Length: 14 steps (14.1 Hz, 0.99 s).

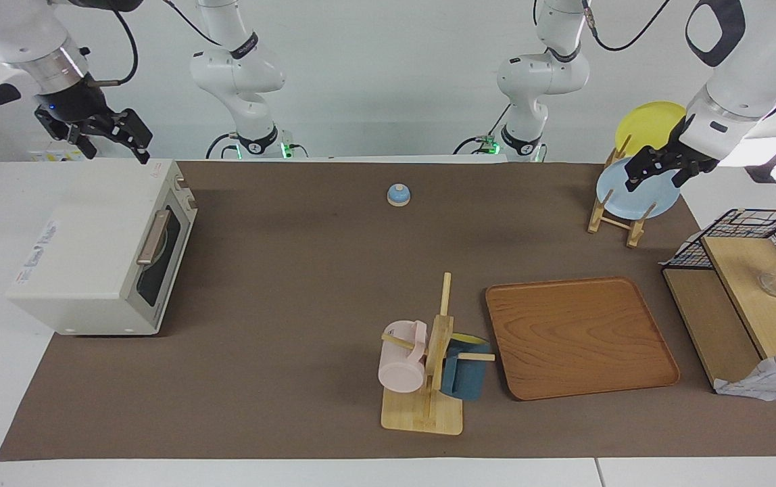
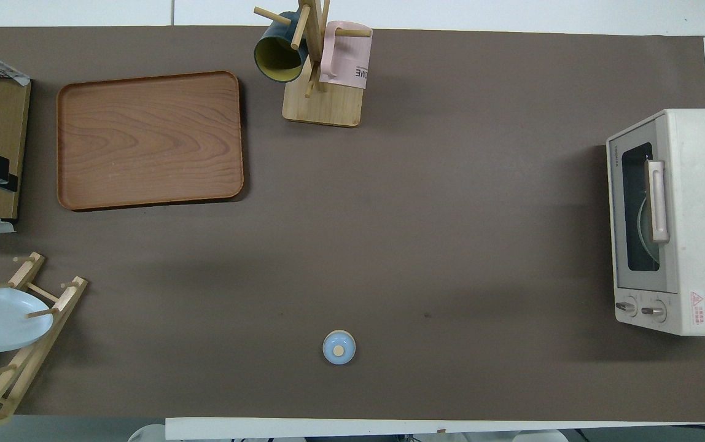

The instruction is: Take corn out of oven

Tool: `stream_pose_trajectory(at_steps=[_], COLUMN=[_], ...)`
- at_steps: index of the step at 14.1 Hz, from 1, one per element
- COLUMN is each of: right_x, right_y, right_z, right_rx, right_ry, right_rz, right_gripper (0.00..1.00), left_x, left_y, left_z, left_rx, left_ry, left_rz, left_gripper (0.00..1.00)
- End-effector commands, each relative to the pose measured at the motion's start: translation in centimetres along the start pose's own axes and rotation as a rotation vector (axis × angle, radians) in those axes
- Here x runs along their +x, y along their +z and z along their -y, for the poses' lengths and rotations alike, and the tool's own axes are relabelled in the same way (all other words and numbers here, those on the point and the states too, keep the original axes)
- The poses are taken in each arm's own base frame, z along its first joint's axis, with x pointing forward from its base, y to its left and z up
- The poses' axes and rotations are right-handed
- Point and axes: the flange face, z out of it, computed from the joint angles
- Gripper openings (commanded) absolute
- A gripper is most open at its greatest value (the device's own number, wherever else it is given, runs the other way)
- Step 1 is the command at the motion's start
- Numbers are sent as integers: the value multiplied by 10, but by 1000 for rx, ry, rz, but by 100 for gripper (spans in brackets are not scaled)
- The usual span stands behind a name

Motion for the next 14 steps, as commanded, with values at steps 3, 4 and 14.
stream_pose_trajectory(at_steps=[3, 4, 14], right_x=[-4, -4, 33], right_y=[-1, 1, 87], right_z=[-3, -3, 18], right_rx=[-6, -6, -51], right_ry=[-14, -14, -96], right_rz=[9, 12, -24], right_gripper=[100, 100, 0], left_x=[-5, -4, -6], left_y=[-4, -4, -2], left_z=[-2, -2, -4], left_rx=[-4, -4, -4], left_ry=[25, 25, 22], left_rz=[-20, -23, -12], left_gripper=[100, 100, 100])
